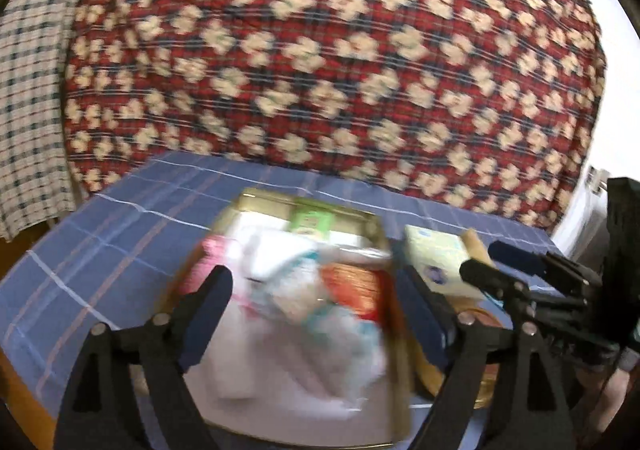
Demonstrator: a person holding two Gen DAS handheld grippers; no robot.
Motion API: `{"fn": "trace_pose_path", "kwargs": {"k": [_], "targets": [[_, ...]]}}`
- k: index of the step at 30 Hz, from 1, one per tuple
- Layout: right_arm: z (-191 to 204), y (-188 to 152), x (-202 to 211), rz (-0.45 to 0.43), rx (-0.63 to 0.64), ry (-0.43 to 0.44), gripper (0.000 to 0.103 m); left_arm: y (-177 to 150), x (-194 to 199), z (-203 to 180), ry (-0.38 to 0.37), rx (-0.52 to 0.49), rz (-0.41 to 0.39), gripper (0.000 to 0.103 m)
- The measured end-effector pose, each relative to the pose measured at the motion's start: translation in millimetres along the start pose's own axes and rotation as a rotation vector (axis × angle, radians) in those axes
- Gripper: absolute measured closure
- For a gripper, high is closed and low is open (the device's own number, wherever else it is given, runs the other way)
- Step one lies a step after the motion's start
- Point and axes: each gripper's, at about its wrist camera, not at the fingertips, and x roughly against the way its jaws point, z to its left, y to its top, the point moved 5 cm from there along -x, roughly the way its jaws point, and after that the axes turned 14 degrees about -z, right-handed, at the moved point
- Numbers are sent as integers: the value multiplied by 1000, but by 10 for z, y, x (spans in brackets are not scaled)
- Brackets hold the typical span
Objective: Organize soft objects
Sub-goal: 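Drop cotton roll into tray from left gripper while right gripper releases swab bag, then close the right gripper on the teal cloth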
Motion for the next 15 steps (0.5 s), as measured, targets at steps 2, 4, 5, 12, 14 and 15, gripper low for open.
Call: {"fn": "trace_pose_path", "kwargs": {"k": [2, 4, 5, 12, 14, 15], "targets": [[-322, -66, 87, 9, -8, -73, 42, -35, -33, -199, -33, -23, 15, 18], [-630, -144, 158, 20, -31, -134, 42, -67, -83, -393, -66, -38, 33, 15], [-741, -172, 191, 23, -43, -153, 42, -84, -105, -479, -84, -40, 42, 15], [-1386, -508, 183, 123, -94, -258, 42, -109, -381, -1028, -153, -80, 107, 12], [-1487, -578, 120, 151, -103, -258, 42, -99, -455, -1141, -169, -78, 125, 10], [-1522, -603, 82, 163, -107, -254, 42, -98, -492, -1194, -178, -80, 132, 10]]}}
